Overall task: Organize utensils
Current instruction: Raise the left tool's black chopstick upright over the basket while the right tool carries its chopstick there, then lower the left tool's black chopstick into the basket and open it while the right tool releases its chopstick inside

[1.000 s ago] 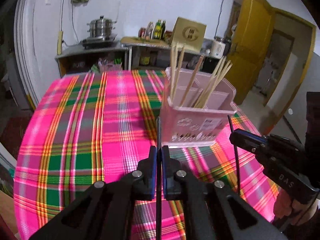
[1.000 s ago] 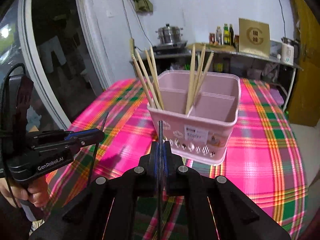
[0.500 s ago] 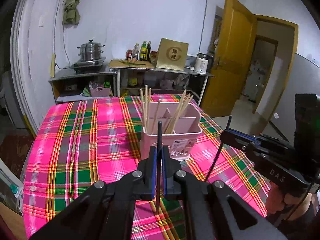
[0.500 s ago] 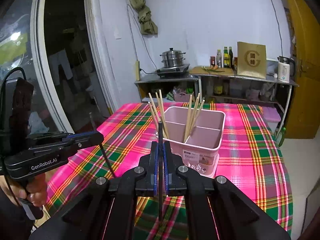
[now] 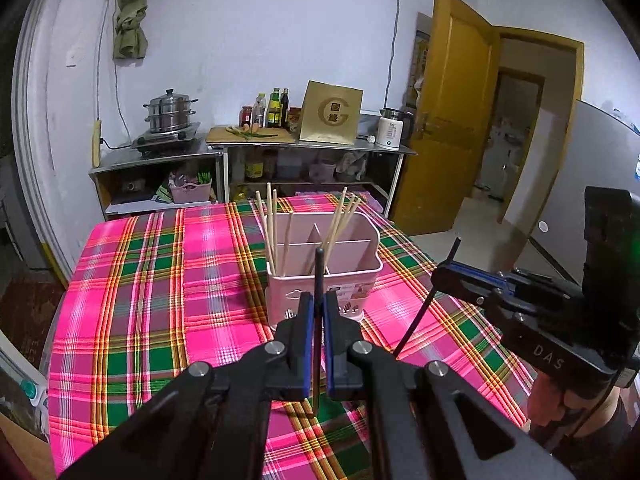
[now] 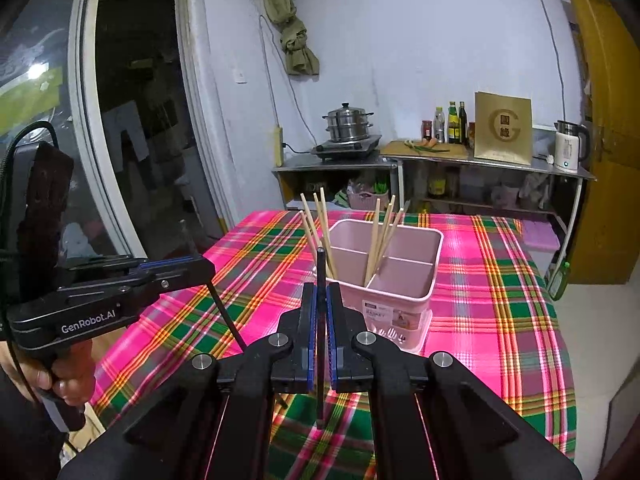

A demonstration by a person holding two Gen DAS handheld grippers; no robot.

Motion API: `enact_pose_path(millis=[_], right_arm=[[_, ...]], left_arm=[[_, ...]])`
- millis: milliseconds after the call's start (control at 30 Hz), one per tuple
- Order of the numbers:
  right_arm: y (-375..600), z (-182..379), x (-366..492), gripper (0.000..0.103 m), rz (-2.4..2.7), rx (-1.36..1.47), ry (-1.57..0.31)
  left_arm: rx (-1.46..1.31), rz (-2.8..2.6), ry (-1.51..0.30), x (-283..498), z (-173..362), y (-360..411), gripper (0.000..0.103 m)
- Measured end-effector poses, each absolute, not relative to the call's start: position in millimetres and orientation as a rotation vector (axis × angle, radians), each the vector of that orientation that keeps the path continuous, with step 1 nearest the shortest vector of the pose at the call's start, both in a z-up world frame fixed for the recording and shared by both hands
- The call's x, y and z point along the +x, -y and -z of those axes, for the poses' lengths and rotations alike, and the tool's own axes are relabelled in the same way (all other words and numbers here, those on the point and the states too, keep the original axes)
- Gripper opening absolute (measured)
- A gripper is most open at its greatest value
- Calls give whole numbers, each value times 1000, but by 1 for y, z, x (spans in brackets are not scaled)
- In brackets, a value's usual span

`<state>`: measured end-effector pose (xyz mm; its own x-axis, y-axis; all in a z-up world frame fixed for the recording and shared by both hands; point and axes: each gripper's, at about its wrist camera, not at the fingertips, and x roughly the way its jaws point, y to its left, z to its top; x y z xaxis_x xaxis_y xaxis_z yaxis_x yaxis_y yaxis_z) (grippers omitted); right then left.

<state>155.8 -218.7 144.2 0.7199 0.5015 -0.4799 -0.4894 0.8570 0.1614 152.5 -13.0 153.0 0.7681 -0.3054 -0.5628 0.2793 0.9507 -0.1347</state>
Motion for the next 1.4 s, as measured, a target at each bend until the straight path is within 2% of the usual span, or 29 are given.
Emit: enact_pose_path(millis=[300, 933, 1400], right_arm=[[226, -167, 160, 4, -530, 26, -490], [234, -236, 205, 4, -518, 99, -342], [225, -220, 245, 4, -502, 126, -327]], left_arm=[[-50, 343, -606, 165, -172, 18, 5], [-34, 336, -484, 213, -252, 25, 5], [-48, 320, -496, 260, -228, 22, 5]])
